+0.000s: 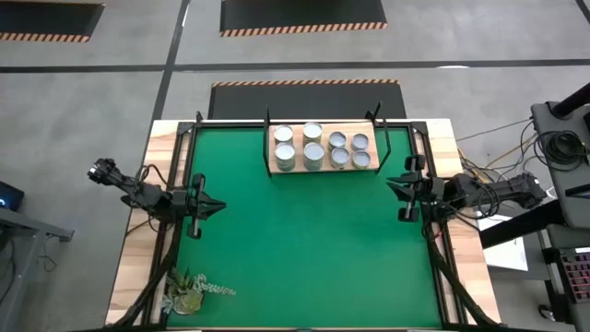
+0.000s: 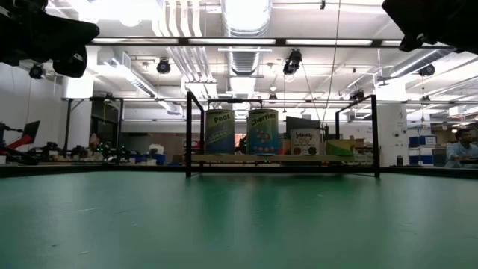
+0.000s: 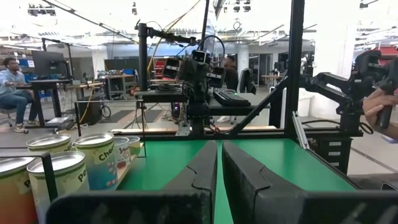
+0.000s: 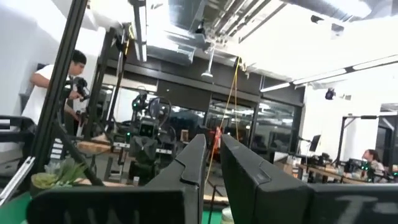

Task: Pick and place cans onto a shelf
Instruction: Return to Home Position

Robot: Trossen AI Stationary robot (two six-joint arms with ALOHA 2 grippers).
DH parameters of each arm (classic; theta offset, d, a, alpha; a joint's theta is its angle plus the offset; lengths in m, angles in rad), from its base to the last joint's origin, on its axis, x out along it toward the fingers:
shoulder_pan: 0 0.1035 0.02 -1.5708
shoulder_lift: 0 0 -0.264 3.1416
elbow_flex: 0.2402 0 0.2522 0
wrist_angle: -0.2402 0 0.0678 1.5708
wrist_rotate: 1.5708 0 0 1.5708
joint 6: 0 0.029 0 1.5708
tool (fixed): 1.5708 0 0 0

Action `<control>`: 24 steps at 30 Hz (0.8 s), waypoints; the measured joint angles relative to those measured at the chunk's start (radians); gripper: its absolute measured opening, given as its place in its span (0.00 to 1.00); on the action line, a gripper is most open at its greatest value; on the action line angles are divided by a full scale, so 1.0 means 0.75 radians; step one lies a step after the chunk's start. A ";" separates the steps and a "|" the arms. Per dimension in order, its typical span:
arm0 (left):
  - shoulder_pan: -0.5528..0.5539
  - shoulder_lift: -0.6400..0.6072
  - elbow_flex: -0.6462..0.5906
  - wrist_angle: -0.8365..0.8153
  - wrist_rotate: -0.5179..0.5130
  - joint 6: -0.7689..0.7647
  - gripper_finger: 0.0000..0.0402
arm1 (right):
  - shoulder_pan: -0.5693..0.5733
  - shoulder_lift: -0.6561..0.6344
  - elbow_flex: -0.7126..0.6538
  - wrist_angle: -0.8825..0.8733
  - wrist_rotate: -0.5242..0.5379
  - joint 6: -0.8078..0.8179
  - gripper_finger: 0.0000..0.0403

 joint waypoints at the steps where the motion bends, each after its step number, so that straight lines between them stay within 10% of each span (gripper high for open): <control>1: 0.000 0.000 0.000 0.000 0.000 0.000 0.02 | 0.000 -0.007 0.000 0.000 0.000 -0.007 0.09; 24: 0.000 0.000 0.001 -0.001 0.000 0.001 0.02 | 0.000 -0.176 -0.002 -0.089 0.000 -0.043 0.09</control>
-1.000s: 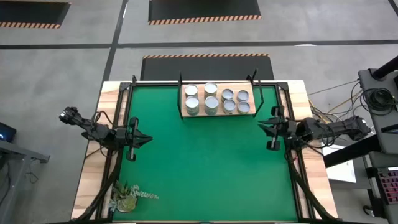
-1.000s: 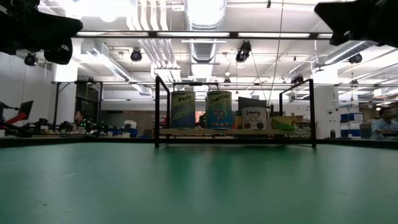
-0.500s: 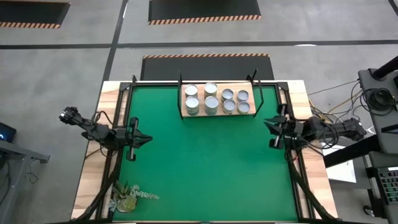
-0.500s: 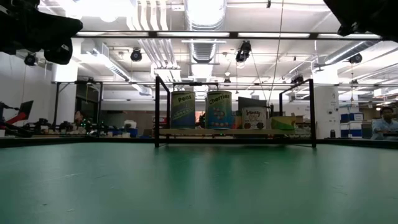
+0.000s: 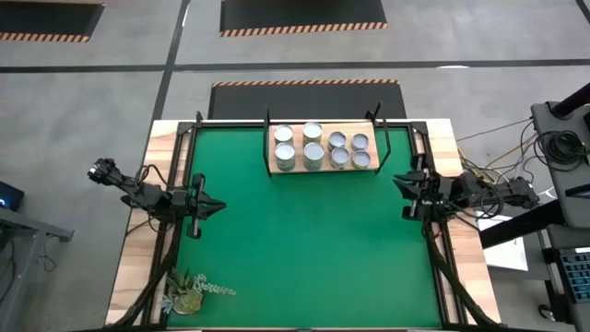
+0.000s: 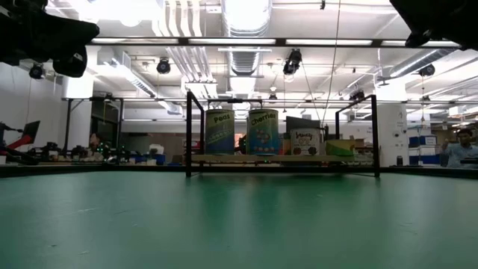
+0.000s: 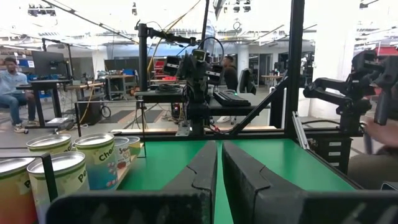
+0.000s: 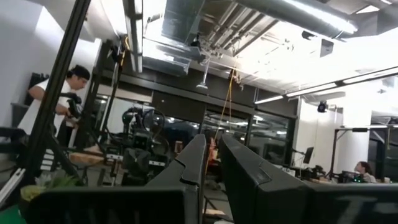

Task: Pick and place cans onto a shelf
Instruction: Return to Home Position

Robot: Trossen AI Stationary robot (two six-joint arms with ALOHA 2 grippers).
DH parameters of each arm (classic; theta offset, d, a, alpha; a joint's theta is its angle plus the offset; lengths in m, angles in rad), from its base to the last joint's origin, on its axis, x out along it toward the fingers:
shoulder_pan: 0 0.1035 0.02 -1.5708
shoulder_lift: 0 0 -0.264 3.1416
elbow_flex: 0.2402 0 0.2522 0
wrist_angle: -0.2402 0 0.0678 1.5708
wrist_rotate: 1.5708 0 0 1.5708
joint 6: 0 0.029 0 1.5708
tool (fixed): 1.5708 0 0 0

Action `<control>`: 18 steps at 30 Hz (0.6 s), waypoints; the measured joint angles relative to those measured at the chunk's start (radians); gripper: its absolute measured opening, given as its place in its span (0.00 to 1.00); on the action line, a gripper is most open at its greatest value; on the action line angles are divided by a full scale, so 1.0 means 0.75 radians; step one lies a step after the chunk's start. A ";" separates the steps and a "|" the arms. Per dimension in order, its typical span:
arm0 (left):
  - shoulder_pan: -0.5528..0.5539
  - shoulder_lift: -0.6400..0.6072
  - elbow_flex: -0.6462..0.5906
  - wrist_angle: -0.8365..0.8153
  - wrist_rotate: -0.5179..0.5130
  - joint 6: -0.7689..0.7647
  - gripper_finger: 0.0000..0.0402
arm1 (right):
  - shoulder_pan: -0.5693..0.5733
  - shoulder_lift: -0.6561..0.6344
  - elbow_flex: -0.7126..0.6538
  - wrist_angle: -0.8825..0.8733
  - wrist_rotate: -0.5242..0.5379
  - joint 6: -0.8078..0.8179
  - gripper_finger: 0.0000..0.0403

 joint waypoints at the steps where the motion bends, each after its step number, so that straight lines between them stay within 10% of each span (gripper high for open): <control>1: 0.000 0.000 0.000 0.000 0.000 0.000 0.02 | 0.000 0.005 0.000 0.000 0.000 -0.005 0.09; 18: 0.000 0.000 0.001 0.000 0.001 0.000 0.02 | 0.000 0.021 -0.001 0.000 0.001 -0.006 0.09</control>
